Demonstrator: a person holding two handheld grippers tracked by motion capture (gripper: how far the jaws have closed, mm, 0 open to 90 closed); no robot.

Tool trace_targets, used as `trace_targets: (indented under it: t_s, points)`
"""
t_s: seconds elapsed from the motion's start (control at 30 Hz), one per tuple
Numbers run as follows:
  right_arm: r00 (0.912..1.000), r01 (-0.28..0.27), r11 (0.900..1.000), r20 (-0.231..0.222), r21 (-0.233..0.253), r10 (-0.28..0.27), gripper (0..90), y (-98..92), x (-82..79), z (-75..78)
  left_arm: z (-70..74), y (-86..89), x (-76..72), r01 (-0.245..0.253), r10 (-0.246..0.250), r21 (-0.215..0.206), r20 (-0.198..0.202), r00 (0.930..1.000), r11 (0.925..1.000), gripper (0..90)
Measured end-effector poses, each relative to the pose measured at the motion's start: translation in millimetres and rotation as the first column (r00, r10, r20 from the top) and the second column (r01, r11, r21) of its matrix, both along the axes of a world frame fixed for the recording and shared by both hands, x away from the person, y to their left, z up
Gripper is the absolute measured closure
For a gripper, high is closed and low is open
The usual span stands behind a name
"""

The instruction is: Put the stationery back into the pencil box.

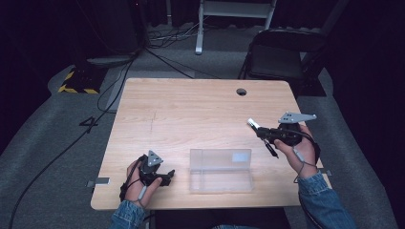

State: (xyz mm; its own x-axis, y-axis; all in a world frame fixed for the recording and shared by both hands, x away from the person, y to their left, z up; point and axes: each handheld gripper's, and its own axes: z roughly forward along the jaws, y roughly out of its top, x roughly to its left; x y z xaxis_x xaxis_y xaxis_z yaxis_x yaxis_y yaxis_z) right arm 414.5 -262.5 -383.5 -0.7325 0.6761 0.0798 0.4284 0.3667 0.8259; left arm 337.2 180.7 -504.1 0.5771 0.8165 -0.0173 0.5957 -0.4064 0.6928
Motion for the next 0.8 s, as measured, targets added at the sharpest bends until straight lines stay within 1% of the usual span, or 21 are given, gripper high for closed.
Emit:
trace_targets:
  t_s: [0.07,0.1,0.23,0.3,0.33,0.37,0.4,0.43,0.47,0.5,0.53,0.57,0.6,0.67,0.73,0.8]
  points:
    - [1.0000,-0.007,1.000,0.002,0.000,0.007,81.0,2.3,-2.6,0.4,-0.1,-0.1,0.0,0.000,0.000,-0.001,0.002,1.0000,1.0000,17.2]
    - [0.9996,-0.028,1.000,0.004,-0.010,0.028,81.0,5.2,-5.8,2.1,-0.1,-0.1,0.0,-0.001,0.001,-0.001,0.002,1.0000,1.0000,17.2]
    - [0.9979,-0.061,0.998,0.023,-0.002,0.061,81.0,9.2,-13.6,7.7,-0.1,-0.2,0.1,0.000,0.000,0.000,0.002,1.0000,1.0000,17.1]
    - [0.9965,-0.079,0.997,0.026,0.001,0.079,81.0,10.9,-15.3,7.8,0.0,-1.1,0.2,-0.003,0.003,0.001,0.000,1.0000,1.0000,17.0]
    - [0.9951,-0.095,0.995,0.028,-0.001,0.095,81.0,13.0,-16.6,6.4,-0.3,-1.5,0.6,0.002,-0.002,0.002,0.006,1.0000,1.0000,17.0]
    - [0.9941,-0.104,0.995,0.031,-0.002,0.104,80.9,14.2,-17.1,5.5,-0.3,-3.1,0.3,0.004,-0.004,-0.003,0.002,1.0000,1.0000,16.9]
    - [0.9941,-0.104,0.995,0.031,-0.002,0.104,80.9,14.2,-17.1,5.5,-0.3,-3.1,0.3,0.004,-0.004,-0.003,0.002,1.0000,1.0000,16.9]
    - [0.9918,-0.125,0.992,0.026,-0.006,0.125,80.9,18.6,-17.9,1.9,0.0,-4.7,0.4,0.020,-0.020,0.004,0.003,0.9998,0.9998,16.9]
    - [0.9918,-0.125,0.992,0.026,-0.006,0.125,80.9,18.6,-17.9,1.9,-0.2,-7.5,0.2,0.029,-0.029,0.002,0.004,0.9996,0.9996,16.9]
    - [0.9896,-0.143,0.990,0.017,-0.002,0.143,80.9,23.4,-18.4,-2.3,0.0,-9.6,0.0,0.033,-0.034,0.004,0.003,0.9994,0.9994,16.9]
    - [0.9884,-0.151,0.989,0.014,-0.003,0.151,80.9,25.8,-18.7,-4.0,0.1,-11.8,-0.4,0.037,-0.037,0.000,-0.002,0.9993,0.9993,16.9]
    - [0.9884,-0.151,0.989,0.014,-0.003,0.151,80.9,25.8,-18.7,-4.0,0.0,-13.2,0.2,0.047,-0.047,0.005,0.005,0.9989,0.9989,16.9]
    - [0.9874,-0.158,0.987,0.012,-0.004,0.158,80.9,28.3,-19.2,-5.6,-0.2,-14.9,0.0,0.045,-0.045,0.000,0.004,0.9990,0.9990,16.9]
    - [0.9843,-0.176,0.984,0.010,-0.009,0.176,80.9,33.0,-19.6,-8.6,0.2,-16.5,0.1,0.044,-0.044,0.002,-0.003,0.9990,0.9990,16.8]
    - [0.9800,-0.198,0.980,0.008,-0.015,0.199,80.9,37.9,-20.3,-11.7,0.0,-17.9,0.2,0.041,-0.041,0.002,0.003,0.9991,0.9991,16.8]
    - [0.9759,-0.218,0.976,0.006,-0.021,0.218,80.9,42.5,-21.1,-15.0,0.4,-19.6,0.4,0.056,-0.056,0.012,0.005,0.9984,0.9983,16.8]
